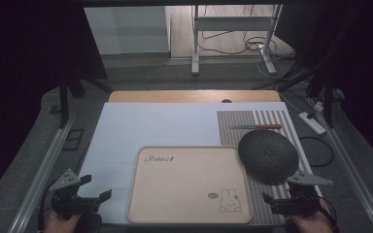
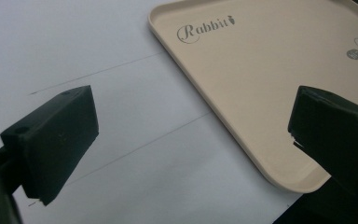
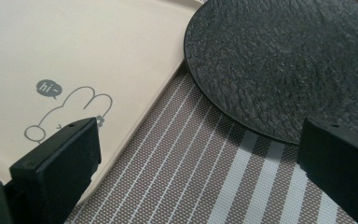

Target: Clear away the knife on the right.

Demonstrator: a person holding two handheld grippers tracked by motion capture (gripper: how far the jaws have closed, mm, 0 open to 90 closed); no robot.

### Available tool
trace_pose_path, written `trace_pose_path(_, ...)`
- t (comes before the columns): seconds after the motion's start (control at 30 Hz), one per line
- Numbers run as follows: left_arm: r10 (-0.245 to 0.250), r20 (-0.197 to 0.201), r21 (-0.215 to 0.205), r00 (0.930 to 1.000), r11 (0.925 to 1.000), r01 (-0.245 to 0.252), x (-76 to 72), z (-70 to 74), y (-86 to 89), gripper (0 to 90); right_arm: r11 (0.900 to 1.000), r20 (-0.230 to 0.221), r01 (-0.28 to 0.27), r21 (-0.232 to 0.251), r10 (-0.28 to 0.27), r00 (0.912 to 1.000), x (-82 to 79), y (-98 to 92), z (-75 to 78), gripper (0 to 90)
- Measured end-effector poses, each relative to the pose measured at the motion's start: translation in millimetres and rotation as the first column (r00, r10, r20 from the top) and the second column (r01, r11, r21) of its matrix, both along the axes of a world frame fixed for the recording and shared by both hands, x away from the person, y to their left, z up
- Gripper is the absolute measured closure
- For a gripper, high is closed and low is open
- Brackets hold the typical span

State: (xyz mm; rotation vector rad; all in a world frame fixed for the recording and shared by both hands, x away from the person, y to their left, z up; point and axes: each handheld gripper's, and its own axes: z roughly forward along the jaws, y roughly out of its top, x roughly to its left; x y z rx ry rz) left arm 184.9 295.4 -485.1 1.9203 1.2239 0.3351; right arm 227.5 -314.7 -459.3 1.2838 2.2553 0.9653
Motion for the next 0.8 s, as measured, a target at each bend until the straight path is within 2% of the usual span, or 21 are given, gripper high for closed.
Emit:
trace_pose_path(0.17,-0.001,0.005,0.003,1.0,1.0,0.001,-0.7,-0.1,0.0,1.8,0.999,-0.016,0.009,0.048,-0.009,0.9998,1.5,-4.7,0.6,0.0)
trace_pose_path(0.33,0.0,0.002,-0.002,1.0,1.0,0.0,-0.1,-0.2,0.5,1.7,1.0,-0.028,0.0,0.026,0.001,0.9996,2.2,-2.5,-0.2,0.0)
trace_pose_path(0.57,0.0,0.0,0.0,1.0,1.0,0.0,-0.1,-0.1,0.4,1.7,1.0,-0.038,-0.014,0.024,0.015,0.9992,3.0,-1.5,-0.8,0.0)
trace_pose_path(0.8,0.002,-0.002,-0.003,1.0,1.0,-0.003,-0.1,-0.3,0.5,1.7,0.999,-0.048,-0.033,-0.015,0.032,0.9983,3.4,2.8,-1.5,0.0)
